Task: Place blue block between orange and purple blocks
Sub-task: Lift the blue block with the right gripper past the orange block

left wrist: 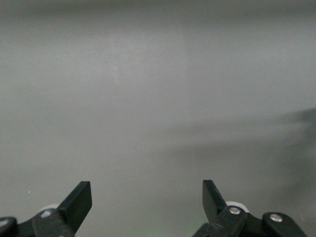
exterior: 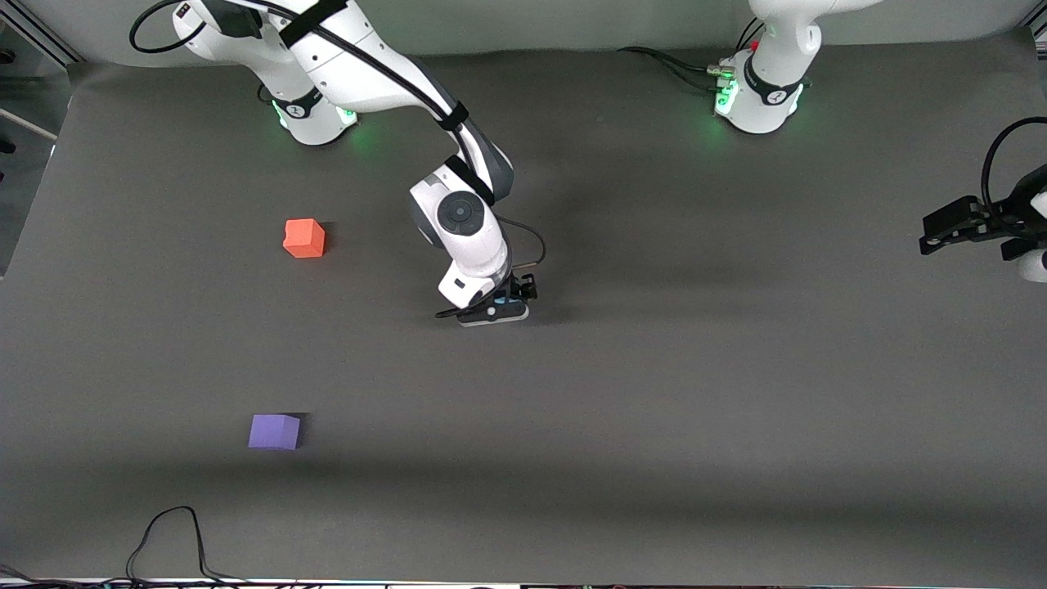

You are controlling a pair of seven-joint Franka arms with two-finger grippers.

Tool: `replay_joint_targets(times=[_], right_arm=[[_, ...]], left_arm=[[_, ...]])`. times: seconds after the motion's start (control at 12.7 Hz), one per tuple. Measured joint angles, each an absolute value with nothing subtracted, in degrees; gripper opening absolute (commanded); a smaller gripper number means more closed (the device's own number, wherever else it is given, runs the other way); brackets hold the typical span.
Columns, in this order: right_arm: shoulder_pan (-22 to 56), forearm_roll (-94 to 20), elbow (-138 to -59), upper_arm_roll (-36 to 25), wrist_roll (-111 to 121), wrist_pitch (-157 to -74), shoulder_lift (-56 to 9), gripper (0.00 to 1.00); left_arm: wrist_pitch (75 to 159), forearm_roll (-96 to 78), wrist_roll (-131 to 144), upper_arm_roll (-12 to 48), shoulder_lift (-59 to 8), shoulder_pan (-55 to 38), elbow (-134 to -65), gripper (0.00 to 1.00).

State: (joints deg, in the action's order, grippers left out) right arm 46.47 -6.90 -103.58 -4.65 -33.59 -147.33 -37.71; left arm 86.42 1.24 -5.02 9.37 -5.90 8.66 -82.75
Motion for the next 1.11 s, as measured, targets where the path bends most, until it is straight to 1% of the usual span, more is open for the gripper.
replay_joint_targets(times=[0.24, 0.4, 0.47, 0.63, 0.79, 0.95, 1.11], right_arm=[[46.46, -6.91, -103.25, -4.76, -33.62, -147.02, -37.51, 0.35], [46.46, -6.91, -102.38, -4.92, -33.61, -143.14, -35.93, 0.35], [46.44, -6.91, -101.73, -5.26, -33.61, -139.90, -33.86, 0.35], [45.89, -6.91, -99.84, -5.94, -33.60, -130.60, -27.70, 0.35], [44.17, -6.98, -95.45, -6.30, -32.32, -117.74, -20.92, 0.35], [41.32, -8.18, -88.64, -6.37, -30.61, -105.38, -16.53, 0.35], [37.82, -9.10, -82.73, -6.43, -27.29, -96.71, -14.51, 0.35]], left_arm=[[86.42, 1.24, -5.00, 9.53, -5.90, 8.65, -82.91, 1.00], [86.42, 1.24, -4.99, 9.56, -5.90, 8.64, -83.27, 1.00], [86.42, 1.24, -4.98, 9.57, -5.88, 8.64, -83.49, 1.00], [86.46, 1.24, -4.98, 9.60, -5.85, 8.61, -83.58, 1.00], [86.71, 1.24, -4.98, 9.35, -5.71, 7.83, -83.84, 1.00], [88.65, 1.24, -4.74, 6.12, -4.40, 3.85, -86.01, 1.00], [89.59, 1.25, -4.70, 1.74, -2.83, -0.52, -88.10, 1.00]])
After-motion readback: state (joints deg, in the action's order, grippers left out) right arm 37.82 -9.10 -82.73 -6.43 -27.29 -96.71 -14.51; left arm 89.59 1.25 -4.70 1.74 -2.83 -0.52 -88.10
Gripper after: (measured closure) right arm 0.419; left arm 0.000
